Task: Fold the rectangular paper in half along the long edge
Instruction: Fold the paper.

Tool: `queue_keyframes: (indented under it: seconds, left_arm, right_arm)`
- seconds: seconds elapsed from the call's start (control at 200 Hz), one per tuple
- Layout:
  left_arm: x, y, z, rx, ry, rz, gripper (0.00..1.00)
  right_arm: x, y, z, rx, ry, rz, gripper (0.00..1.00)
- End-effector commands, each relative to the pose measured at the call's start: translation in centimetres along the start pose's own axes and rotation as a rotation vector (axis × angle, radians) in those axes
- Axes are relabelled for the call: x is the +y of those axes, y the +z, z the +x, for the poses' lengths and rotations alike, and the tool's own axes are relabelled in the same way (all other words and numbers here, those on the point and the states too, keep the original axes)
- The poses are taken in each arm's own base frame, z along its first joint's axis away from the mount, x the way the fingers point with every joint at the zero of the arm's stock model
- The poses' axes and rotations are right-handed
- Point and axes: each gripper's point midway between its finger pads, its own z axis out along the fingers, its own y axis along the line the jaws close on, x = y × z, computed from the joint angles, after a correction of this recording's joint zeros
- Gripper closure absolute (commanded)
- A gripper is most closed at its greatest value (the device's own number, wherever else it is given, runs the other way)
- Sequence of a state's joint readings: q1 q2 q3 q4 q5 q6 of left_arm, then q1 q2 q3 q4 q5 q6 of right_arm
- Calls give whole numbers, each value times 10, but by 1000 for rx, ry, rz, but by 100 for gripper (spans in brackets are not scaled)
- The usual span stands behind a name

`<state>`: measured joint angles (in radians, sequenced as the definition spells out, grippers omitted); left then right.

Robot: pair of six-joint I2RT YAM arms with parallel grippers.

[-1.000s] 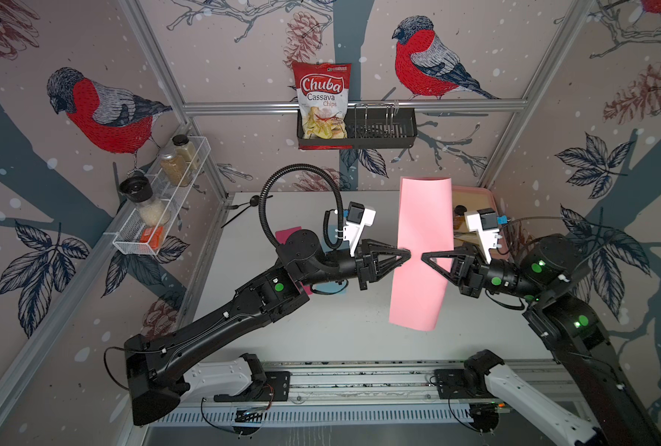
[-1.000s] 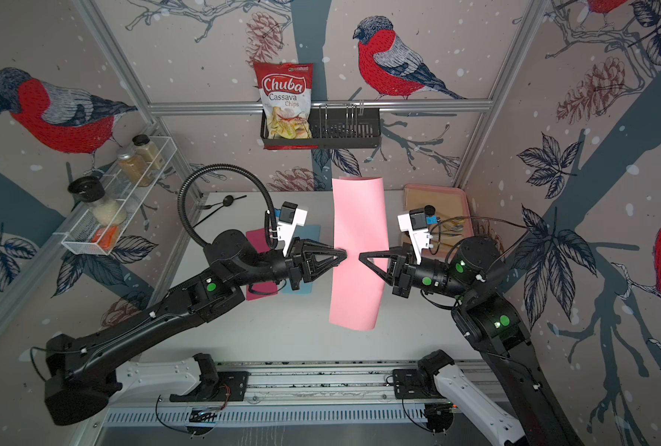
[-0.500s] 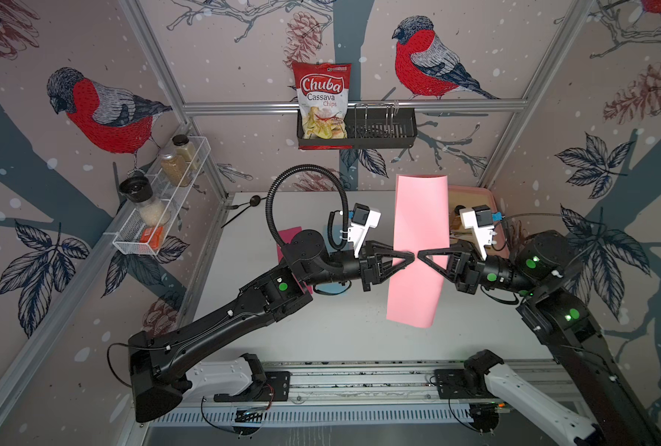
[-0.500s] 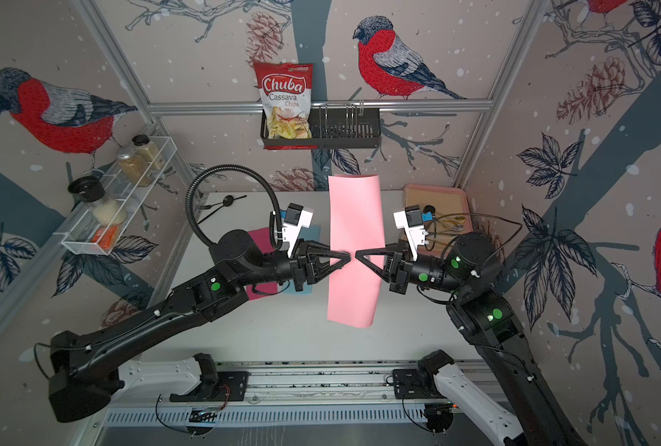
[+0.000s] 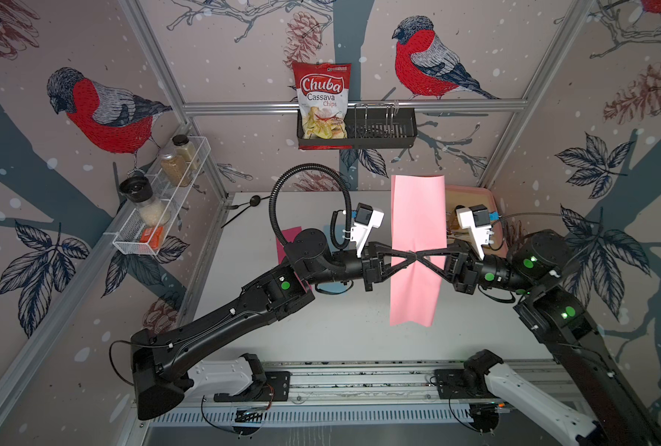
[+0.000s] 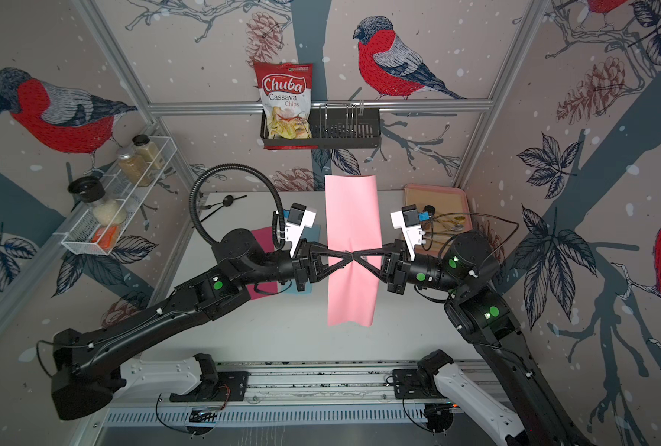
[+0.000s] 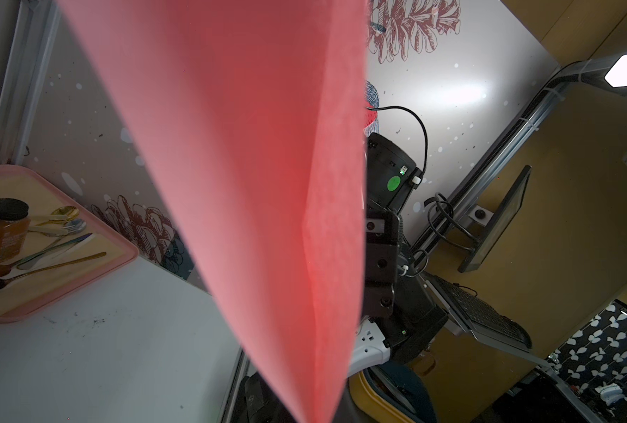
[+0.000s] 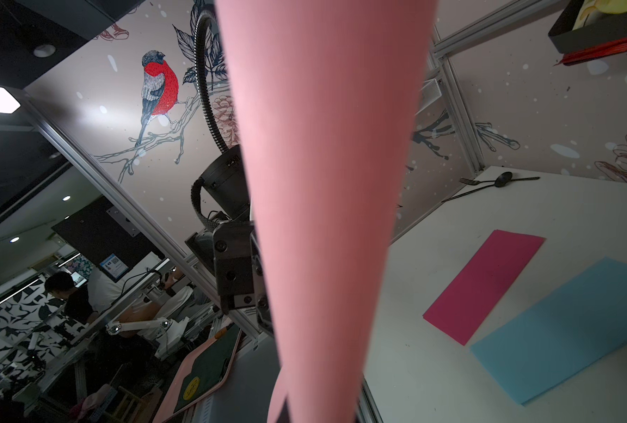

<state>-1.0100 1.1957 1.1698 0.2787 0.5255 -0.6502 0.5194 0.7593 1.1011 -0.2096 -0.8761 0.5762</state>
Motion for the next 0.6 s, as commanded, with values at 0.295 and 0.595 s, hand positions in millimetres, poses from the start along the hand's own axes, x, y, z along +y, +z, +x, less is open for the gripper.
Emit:
queue_keyframes:
  seconds: [0.295,0.595]
  left_arm:
    - [-11,-1,-4,-4,30,28,100]
    - [-8,-3,-5,-10,44,3,100]
  right_arm:
    - [4,-4,-1,9,-40,27,83]
    - [9,-9,-4,12,-54,47,79]
